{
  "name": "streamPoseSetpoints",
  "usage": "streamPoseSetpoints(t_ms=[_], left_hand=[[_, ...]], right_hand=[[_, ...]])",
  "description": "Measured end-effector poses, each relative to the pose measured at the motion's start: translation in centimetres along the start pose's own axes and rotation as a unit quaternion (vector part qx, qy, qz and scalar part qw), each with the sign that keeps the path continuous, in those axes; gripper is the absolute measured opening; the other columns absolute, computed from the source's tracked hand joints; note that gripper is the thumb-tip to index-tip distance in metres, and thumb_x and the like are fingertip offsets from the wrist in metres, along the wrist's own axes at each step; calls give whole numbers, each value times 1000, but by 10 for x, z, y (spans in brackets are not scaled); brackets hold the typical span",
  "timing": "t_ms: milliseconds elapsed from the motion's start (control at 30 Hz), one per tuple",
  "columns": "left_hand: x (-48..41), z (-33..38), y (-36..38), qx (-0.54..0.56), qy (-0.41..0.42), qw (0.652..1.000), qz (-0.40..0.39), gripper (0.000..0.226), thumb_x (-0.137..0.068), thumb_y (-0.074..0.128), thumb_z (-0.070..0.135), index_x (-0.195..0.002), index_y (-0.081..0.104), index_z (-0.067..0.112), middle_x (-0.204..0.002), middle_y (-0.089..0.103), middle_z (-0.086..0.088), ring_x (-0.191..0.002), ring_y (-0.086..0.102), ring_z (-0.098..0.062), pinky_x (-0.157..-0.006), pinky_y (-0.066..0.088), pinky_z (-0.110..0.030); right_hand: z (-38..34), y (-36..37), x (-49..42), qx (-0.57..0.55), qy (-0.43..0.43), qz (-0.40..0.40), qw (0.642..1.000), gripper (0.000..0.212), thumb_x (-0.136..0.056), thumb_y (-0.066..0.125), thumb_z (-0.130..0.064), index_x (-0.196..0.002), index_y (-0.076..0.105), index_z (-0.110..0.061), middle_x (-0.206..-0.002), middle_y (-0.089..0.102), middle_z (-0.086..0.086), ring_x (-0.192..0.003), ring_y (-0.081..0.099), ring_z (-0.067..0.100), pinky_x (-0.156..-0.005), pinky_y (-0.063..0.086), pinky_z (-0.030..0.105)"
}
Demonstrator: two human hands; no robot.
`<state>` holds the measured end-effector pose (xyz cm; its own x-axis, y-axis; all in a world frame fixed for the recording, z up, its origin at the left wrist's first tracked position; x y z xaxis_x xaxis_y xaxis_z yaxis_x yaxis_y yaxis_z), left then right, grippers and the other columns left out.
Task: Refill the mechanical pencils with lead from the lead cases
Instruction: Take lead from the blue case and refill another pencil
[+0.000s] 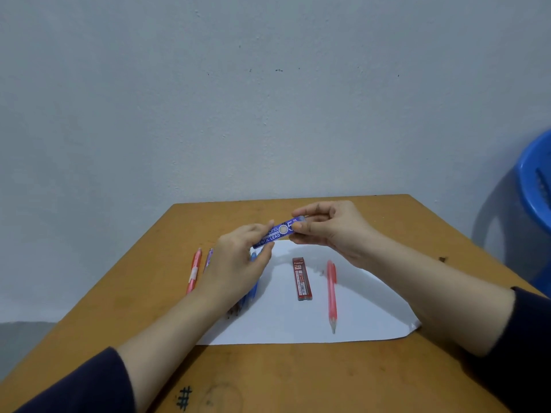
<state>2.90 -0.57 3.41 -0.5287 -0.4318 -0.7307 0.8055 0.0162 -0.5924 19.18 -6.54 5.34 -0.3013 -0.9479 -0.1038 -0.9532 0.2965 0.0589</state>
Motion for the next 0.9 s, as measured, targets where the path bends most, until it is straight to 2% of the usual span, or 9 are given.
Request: streamPoseSetpoints(t_ms=[100, 200, 333, 433, 567, 667, 767, 900], left_hand=[[-1, -5, 1, 10, -6, 1000, -3, 35, -86, 64, 12, -120, 65, 7, -106, 70, -1, -92, 55, -3, -76, 38, -1], [-1, -8, 3, 9, -5, 1000, -9, 34, -87, 66, 7, -121, 64, 8, -108, 69, -1, -86, 57, -2, -75, 39, -1], [-3, -12, 4, 10, 0, 1000, -20, 34, -88, 64, 5, -122, 64, 7, -111, 68, -3, -87, 58, -7, -76, 41, -2], [-4, -13, 2, 14, 12, 1000, -22, 34, -88, 64, 3, -122, 63, 6, -113, 67, -3, -91, 56, -3, -77, 44, -4], [-4, -11, 0, 10, 40, 999, -27, 34, -88, 61, 2, -122, 63, 5, -113, 67, -4, -98, 55, -2, -81, 45, -6], [-3, -11, 1, -4, 41, 999, -23, 36, -87, 64, 1, -122, 62, 5, -114, 67, -5, -100, 55, -2, -80, 42, -1], [-3, -10, 1, -4, 52, 999, -17, 35, -85, 65, 0, -120, 63, 3, -110, 68, -7, -98, 50, 4, -80, 39, 3], [-3, -10, 1, 1, 52, 999, -12, 35, -86, 64, 4, -121, 63, 4, -111, 68, -6, -98, 50, 4, -80, 42, -1]], right_hand=[[2, -2, -3, 28, -12, -33, 999, 29, -75, 67, 14, -100, 67, -2, -86, 72, 19, -75, 71, 28, -75, 59, 29], [4, -4, -4, 46, -21, -34, 998, 33, -76, 65, 15, -102, 67, -4, -82, 73, 13, -71, 71, 23, -70, 58, 24], [1, -6, -5, 100, -79, 11, 992, 30, -69, 72, 16, -89, 69, -6, -78, 71, 11, -64, 69, 15, -63, 55, 21], [-3, -8, -4, 130, -110, 19, 985, 30, -64, 74, 18, -81, 69, -6, -68, 71, -2, -63, 68, 9, -61, 52, 16], [-5, -11, -4, 163, -133, 9, 977, 31, -63, 77, 16, -78, 70, -11, -67, 72, -6, -67, 69, 7, -66, 52, 15], [-5, -12, -5, 183, -152, 6, 971, 33, -64, 76, 15, -77, 70, -14, -68, 72, -7, -70, 69, 7, -69, 53, 17], [-5, -13, -6, 185, -165, 3, 969, 32, -65, 75, 15, -81, 71, -13, -71, 72, -7, -72, 69, 7, -73, 54, 18], [-5, -15, -7, 189, -173, -9, 967, 33, -67, 74, 15, -81, 71, -15, -70, 72, -10, -72, 68, 4, -73, 53, 16]])
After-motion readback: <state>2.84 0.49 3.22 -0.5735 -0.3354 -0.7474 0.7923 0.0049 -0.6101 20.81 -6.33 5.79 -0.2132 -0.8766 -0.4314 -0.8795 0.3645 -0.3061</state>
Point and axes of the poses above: each hand's wrist, its own x-axis away from the middle knuckle, its own y-axis out of the palm, z = x × y, the point moved 4 cm from there along -x, towards the middle knuckle
